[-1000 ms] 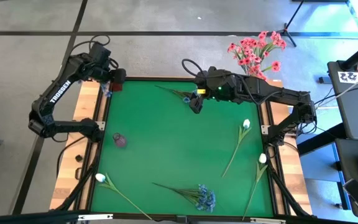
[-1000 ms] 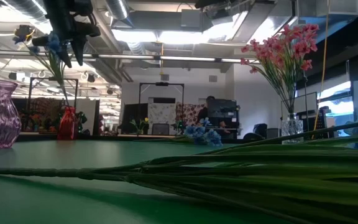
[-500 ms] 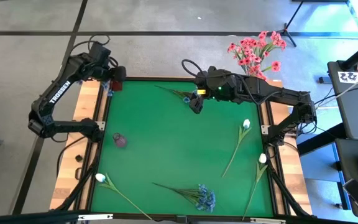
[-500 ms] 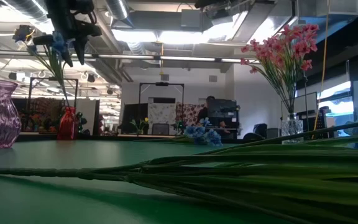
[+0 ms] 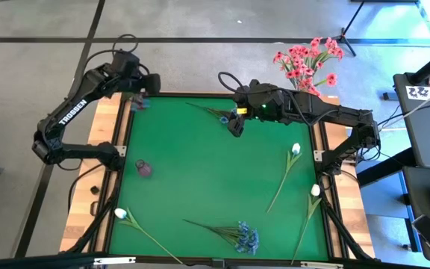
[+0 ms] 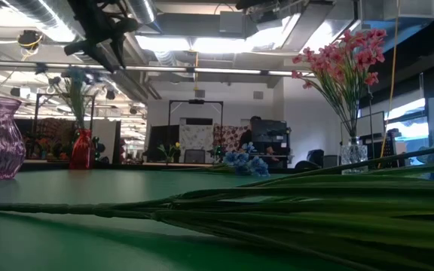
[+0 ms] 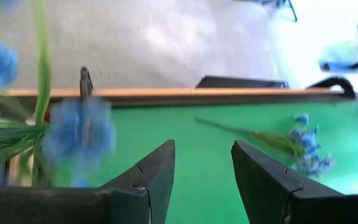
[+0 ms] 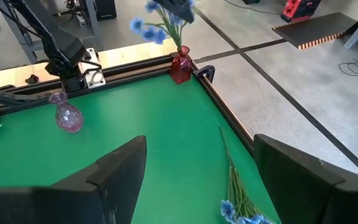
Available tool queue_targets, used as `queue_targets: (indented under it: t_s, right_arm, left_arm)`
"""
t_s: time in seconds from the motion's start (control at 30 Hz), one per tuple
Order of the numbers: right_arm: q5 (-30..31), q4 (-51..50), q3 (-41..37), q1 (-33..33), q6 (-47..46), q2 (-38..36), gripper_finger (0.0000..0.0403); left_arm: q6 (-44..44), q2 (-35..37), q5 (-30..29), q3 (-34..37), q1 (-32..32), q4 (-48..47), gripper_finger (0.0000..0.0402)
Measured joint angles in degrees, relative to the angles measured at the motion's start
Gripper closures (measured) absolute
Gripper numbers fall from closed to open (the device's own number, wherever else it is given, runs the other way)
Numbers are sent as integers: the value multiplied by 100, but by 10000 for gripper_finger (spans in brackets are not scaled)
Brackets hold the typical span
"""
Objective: Sort flowers into vase by color
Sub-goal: Put the middle blue flowers into the red vase, then put the top blue flowers into the red vase
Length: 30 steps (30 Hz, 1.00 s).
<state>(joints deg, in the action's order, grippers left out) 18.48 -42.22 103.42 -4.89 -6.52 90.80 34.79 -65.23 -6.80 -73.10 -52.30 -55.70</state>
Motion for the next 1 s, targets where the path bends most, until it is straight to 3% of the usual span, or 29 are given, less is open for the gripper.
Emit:
queue_targets:
  t_s: [0.2,0.37,0.57,0.7,1.0]
  right_arm:
    - [-2,-2,0,0,0,0,109]
    - [4,-131,0,0,-2,0,109]
    - [421,-512,2,-109,-296,71,109]
    - [188,-603,4,-429,-702,300,109]
    - [35,-655,-2,-800,-864,294,109]
  left_arm:
    - [12,0,-248,0,27,620,246]
    - [-274,3,-59,2,250,1477,246]
    - [-522,37,325,2,1038,2678,246]
    - [-1285,-34,371,2,1745,2899,246]
    - [-2014,-1074,714,2,2346,3091,246]
